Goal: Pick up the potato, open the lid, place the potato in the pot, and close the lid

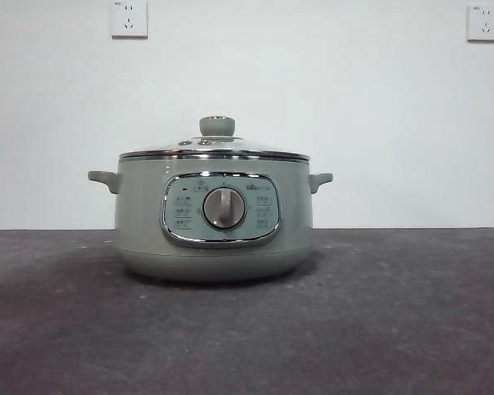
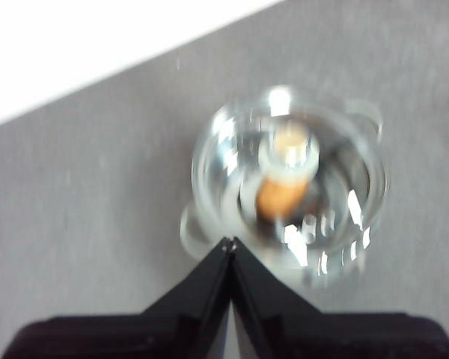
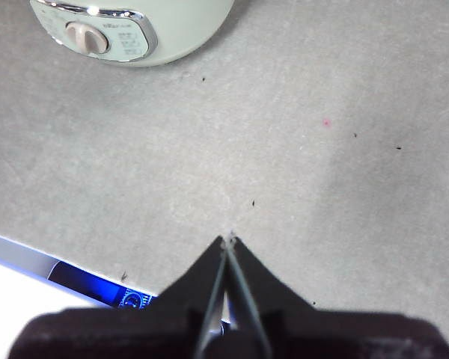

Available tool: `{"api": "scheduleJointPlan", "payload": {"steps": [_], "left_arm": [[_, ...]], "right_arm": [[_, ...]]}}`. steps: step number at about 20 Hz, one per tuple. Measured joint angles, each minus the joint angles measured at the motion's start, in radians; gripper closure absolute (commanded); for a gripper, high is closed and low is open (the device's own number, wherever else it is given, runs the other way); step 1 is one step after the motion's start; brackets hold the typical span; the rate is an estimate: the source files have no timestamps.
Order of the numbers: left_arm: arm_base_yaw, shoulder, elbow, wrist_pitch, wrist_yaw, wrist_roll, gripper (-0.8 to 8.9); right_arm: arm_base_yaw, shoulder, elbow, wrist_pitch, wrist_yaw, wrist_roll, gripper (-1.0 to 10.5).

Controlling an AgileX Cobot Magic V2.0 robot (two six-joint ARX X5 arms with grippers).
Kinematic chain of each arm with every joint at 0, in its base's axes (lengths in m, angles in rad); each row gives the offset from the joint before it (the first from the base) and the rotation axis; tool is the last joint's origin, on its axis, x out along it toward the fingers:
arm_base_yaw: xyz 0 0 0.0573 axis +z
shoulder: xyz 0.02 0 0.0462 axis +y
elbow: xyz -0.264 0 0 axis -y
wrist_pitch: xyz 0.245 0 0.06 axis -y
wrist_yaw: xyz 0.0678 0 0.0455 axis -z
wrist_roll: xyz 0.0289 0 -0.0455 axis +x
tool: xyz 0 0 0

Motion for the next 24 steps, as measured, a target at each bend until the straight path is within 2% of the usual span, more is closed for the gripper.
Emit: {"api": "scheduleJointPlan", "payload": {"steps": [6, 8, 11, 14, 17, 24], "left_arm": [[0.177, -0.332, -0.635, 0.001, -0.035, 0.025, 8.16], [0.257, -0.47, -0.87, 0.059, -0.06, 0.035, 8.16], [0.365, -0.712, -1.222, 0.376, -0.069, 0.045, 8.16], [0.397, -0.974, -1.577, 0.784, 0.007, 0.036, 8.15], [0.392, -1.155, -1.756, 1.026, 0.039, 0.033, 8.15], [0.39, -1.32, -1.957, 1.12, 0.04, 0.002, 8.15]], "right_arm": [[0.0, 0.0, 0.0, 0.0, 0.0, 0.0, 9.5], [0.0, 0.0, 0.0, 0.0, 0.0, 0.0, 9.5], [0.0, 0.0, 0.0, 0.0, 0.0, 0.0, 9.5], [0.0, 0.0, 0.0, 0.0, 0.0, 0.0, 9.5], [0.0, 0.0, 0.0, 0.0, 0.003, 0.0, 9.5], [0.0, 0.0, 0.0, 0.0, 0.005, 0.0, 9.5]]}}
